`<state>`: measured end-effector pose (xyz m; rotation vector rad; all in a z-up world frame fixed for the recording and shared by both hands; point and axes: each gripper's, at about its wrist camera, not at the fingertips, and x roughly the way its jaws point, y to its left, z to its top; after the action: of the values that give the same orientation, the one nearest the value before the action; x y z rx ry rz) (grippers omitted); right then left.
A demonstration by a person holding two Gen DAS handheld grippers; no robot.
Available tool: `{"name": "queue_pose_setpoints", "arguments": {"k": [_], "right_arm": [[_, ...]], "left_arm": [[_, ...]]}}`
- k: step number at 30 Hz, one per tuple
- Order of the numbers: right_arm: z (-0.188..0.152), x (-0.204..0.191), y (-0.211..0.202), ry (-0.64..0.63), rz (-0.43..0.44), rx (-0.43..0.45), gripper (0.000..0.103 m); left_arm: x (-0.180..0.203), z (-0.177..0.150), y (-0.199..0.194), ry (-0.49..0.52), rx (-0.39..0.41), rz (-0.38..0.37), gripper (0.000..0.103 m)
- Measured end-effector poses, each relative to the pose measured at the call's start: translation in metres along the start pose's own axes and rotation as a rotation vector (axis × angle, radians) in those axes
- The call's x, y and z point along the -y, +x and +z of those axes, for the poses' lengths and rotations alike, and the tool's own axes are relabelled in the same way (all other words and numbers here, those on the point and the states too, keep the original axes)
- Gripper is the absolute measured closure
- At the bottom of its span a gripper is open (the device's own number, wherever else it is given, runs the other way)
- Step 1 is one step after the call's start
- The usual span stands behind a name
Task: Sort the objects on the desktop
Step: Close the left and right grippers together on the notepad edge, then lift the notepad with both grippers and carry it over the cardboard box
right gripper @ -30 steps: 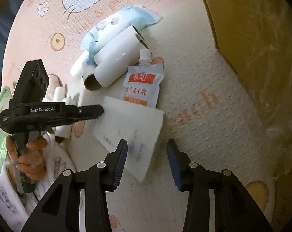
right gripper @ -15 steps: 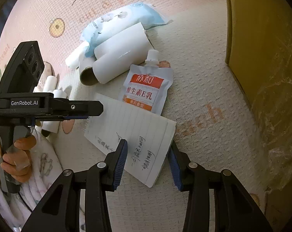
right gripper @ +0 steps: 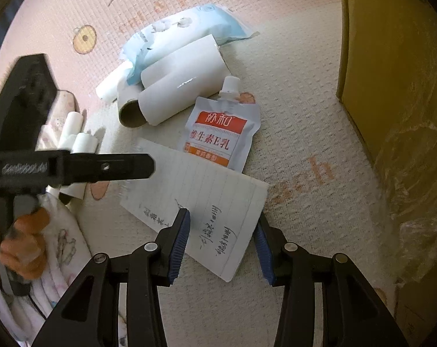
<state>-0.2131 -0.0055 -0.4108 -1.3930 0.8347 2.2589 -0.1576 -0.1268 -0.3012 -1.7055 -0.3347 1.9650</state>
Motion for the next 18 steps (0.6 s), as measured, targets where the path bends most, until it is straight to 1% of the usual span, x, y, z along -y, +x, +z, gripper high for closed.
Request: {"name": "queue_pose_setpoints", "arguments": {"k": [2,4,6,8,11,14,18], "right_arm": [[0.001,0.000,-0.002,0.008,0.000,-0.008,0.062],[0.001,0.004,-0.006,0.039,0.026,-0.003,0.062],[0.001,0.003,-0.012,0.036,0.036,0.006,0.062],[0.000,0.000,-0.019,0.005,0.025,0.012,0.062],[0.003,-0.011,-0.032,-0.032,0.013,0.037,0.062],[0.008,-0.019,-0.053,-0.055,0.021,0.092,0.062],[0.014,-0.030,-0.080,-0.096,0.029,0.161,0.062]], "left_arm": [[0.003,-0.003,-0.012,-0.004,0.044,-0.011,0.058],[0.007,-0.008,-0.021,0.002,0.073,-0.002,0.061],[0.015,-0.013,-0.027,0.034,0.089,0.051,0.063],[0.028,-0.018,-0.034,0.090,0.109,0.119,0.063],[0.043,-0.024,-0.051,0.155,0.152,0.191,0.063],[0.055,-0.028,-0.071,0.190,0.210,0.217,0.063],[0.069,-0.030,-0.101,0.202,0.292,0.231,0.063]]}}
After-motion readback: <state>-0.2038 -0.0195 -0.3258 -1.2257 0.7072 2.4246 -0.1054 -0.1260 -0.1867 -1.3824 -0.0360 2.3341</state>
